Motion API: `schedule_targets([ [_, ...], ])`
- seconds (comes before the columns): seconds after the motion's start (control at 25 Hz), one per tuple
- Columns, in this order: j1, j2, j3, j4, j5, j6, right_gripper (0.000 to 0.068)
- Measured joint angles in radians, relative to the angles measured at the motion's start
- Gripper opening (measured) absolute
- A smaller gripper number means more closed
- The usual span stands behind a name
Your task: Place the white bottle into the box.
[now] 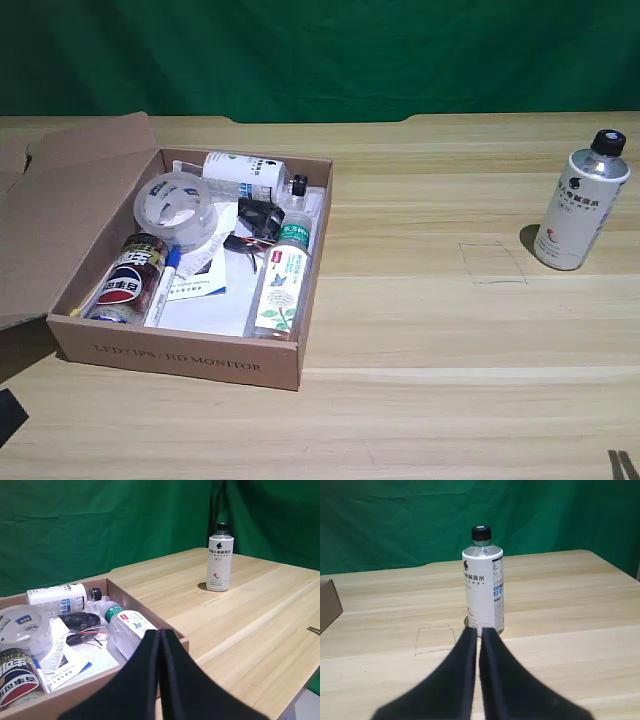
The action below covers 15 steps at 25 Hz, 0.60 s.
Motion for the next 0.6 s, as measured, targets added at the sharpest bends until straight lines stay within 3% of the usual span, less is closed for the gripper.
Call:
schedule_targets([
  [0.6,0.000,0.000,0.000,0.000,0.000,0.000,0.0003],
])
